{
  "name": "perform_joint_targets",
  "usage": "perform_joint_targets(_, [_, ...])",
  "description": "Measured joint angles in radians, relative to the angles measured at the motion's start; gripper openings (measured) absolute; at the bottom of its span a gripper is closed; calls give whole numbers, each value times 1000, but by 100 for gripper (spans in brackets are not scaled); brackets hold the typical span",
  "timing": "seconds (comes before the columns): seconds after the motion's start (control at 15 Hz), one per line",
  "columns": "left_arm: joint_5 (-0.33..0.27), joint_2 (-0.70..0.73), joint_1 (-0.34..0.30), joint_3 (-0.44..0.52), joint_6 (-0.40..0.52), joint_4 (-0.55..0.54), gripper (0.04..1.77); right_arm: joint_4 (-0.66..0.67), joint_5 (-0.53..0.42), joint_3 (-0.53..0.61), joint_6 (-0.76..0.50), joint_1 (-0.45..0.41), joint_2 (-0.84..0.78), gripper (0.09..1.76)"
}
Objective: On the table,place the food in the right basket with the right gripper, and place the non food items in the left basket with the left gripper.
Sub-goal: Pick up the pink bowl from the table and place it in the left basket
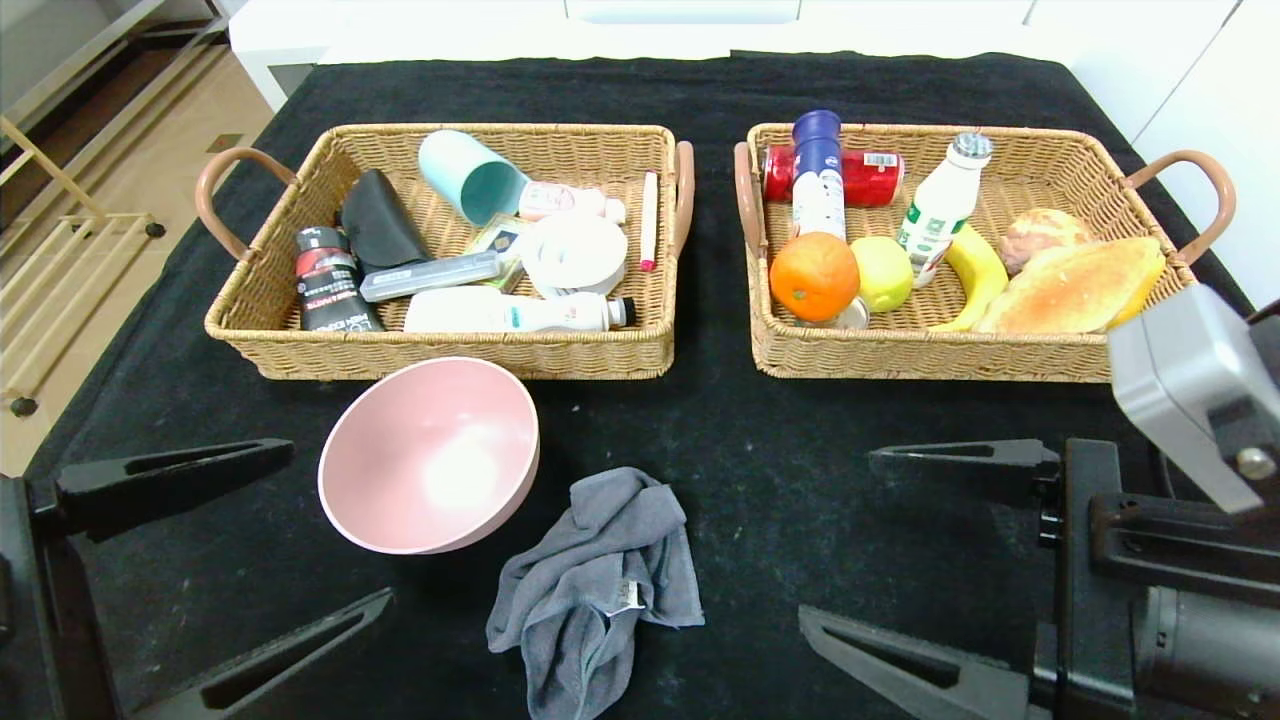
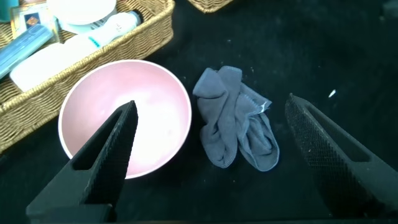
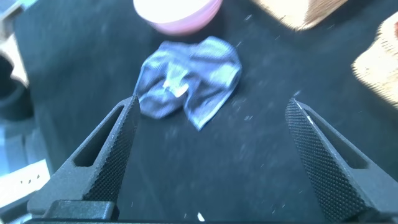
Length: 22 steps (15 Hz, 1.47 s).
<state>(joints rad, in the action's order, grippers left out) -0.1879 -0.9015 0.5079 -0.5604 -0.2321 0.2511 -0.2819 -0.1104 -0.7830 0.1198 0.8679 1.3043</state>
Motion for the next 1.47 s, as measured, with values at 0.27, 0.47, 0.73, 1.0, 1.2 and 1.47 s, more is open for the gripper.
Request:
perform_joint_targets(0.27, [18, -6, 0, -5, 0, 0, 172, -182, -54, 131, 4, -37, -11, 170])
perform_joint_targets(0.47, [31, -14, 0, -8, 0, 1, 172, -301, -120, 210, -1, -103, -15, 170])
perform_joint_targets(0.73, [56, -17, 1, -19, 0, 2, 172, -312, -133, 242, -3, -153, -32, 170])
perform_joint_targets(1.0, [75, -17, 1, -27, -1, 5, 172, -313, -131, 250, -4, -166, -50, 171])
perform_joint_targets(1.2, [90, -17, 1, -30, -6, 14, 172, -313, -129, 251, -6, -167, -55, 171])
perform_joint_targets(1.47, [137, -21, -10, -43, 3, -6, 172, -313, -129, 252, -6, -176, -56, 171])
